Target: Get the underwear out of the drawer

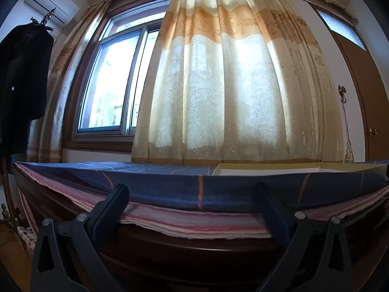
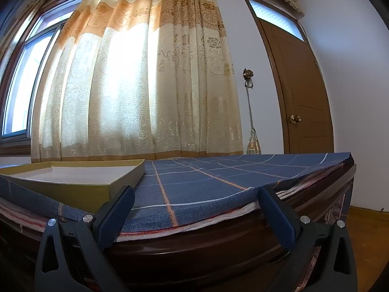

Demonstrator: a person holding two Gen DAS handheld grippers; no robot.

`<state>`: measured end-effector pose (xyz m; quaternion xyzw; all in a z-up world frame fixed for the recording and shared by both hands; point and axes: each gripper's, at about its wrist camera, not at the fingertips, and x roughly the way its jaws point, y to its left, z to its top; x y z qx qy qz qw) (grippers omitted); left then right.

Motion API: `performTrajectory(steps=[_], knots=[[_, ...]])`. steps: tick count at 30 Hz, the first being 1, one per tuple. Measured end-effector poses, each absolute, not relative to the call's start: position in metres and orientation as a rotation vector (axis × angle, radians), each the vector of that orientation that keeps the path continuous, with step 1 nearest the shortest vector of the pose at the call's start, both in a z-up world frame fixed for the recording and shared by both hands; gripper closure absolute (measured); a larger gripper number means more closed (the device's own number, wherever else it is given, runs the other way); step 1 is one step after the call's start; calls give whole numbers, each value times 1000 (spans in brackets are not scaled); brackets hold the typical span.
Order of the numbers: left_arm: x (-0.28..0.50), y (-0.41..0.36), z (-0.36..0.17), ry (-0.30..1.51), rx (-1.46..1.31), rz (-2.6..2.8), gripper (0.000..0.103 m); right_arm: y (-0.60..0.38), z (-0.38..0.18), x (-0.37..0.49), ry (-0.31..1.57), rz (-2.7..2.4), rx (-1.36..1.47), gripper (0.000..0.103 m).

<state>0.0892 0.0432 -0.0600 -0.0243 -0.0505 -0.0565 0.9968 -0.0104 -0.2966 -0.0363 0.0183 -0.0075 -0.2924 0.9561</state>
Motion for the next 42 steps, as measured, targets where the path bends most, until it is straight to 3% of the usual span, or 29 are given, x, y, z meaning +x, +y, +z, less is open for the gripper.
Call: performTrajectory(steps=[42], knots=[[95,32,-50,20,-33,-122,0,-298,-36,-13,26,-556,51,1]])
